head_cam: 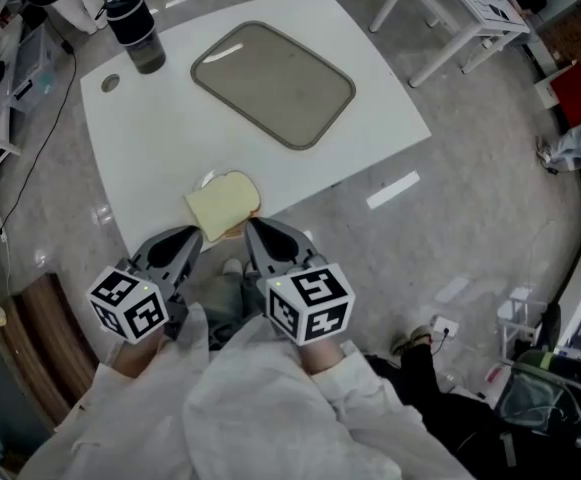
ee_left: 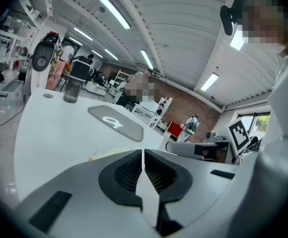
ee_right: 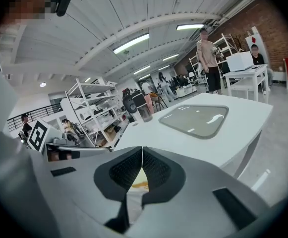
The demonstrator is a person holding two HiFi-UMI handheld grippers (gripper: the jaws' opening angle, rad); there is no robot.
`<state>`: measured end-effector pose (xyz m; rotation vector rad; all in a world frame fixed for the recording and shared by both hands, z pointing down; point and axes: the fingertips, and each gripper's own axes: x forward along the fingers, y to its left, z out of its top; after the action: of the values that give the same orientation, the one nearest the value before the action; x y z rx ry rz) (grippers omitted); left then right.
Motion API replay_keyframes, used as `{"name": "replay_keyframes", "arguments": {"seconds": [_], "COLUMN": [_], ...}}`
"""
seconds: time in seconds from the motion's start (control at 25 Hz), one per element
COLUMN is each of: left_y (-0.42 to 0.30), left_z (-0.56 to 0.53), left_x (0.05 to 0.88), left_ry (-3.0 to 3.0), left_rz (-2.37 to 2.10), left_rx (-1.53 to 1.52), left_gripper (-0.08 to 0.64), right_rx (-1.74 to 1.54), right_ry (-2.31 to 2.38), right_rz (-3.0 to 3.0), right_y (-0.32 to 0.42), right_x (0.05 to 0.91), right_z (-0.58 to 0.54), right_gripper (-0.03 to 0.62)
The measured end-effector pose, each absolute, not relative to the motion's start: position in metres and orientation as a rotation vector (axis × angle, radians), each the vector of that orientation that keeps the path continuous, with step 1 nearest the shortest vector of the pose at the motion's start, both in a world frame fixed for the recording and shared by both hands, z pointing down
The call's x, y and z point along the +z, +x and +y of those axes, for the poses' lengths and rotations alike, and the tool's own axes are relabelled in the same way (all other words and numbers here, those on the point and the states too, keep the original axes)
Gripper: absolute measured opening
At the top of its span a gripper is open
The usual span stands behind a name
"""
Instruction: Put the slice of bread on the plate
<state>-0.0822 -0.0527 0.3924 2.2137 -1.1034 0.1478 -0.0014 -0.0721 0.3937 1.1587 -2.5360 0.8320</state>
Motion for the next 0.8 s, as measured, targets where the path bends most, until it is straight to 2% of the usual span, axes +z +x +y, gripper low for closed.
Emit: {"name": "replay_keyframes", "arguments": {"seconds": [0.8], "left_y": [-0.096], "left_z": [-0.073], "left_x": [0.440], "left_ry": [2.019], "left_rz": [-1.172], "left_rx": [0.196], "left_gripper": [0.023], "right_rx": [0.959], "right_ry": [1.179], "right_rz": [-2.387], "right_y": [0.022], "right_x": [0.435], "right_z": [-0.084], "right_gripper": [0.015]}}
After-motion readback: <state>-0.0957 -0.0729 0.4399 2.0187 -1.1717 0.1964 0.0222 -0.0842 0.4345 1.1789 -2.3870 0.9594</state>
